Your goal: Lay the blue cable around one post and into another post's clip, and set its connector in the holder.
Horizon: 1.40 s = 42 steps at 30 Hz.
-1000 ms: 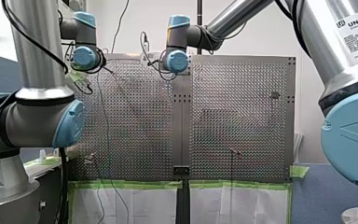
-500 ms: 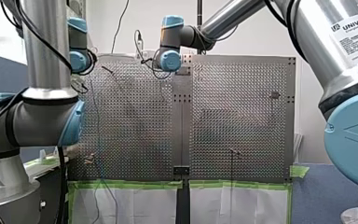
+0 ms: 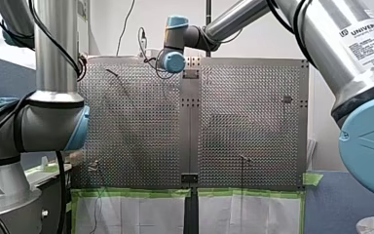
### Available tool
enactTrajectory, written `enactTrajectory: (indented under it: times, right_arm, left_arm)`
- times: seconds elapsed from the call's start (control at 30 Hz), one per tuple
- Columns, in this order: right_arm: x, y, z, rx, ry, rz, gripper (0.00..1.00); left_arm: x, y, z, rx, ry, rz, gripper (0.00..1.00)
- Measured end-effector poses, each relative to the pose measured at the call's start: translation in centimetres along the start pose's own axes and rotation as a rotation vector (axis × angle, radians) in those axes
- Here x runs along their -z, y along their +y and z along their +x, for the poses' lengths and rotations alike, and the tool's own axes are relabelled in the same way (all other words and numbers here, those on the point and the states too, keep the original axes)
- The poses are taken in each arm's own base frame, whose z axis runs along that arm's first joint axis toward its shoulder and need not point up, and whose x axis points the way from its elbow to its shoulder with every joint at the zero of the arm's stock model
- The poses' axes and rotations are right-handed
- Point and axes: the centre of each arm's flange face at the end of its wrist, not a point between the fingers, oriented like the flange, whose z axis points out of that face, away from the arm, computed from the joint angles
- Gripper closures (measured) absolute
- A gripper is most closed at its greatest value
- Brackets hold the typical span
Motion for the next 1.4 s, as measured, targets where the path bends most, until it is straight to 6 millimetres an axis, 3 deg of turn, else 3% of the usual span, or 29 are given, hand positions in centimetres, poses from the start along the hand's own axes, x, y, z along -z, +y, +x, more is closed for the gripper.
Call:
enactTrajectory:
  times: [0.27,0.57,0.83,1.17,1.4]
  right_arm:
    - [-1.2,0.4,1.4,-0.015,0.029,-0.007,1.0]
    - [-2.1,1.0,2.4,-0.024,0.055,-0.018,1.0]
    - [-2.6,1.8,2.2,-0.026,0.064,-0.028,1.0]
    - [-2.8,2.3,1.2,-0.024,0.055,-0.035,1.0]
    - [-2.9,3.0,0.8,-0.019,0.044,-0.053,1.0]
  left_arm:
    - [-2.0,2.7,-1.2,0.026,-0.013,0.023,0.0]
    - [-3.0,1.0,0.1,0.113,0.021,0.14,0.0]
    - [-4.7,-0.7,0.7,0.196,0.005,0.23,0.0]
    - [-7.5,-0.7,1.8,0.235,-0.023,0.298,0.0]
    - [-7.9,0.3,2.8,0.195,-0.025,0.296,0.0]
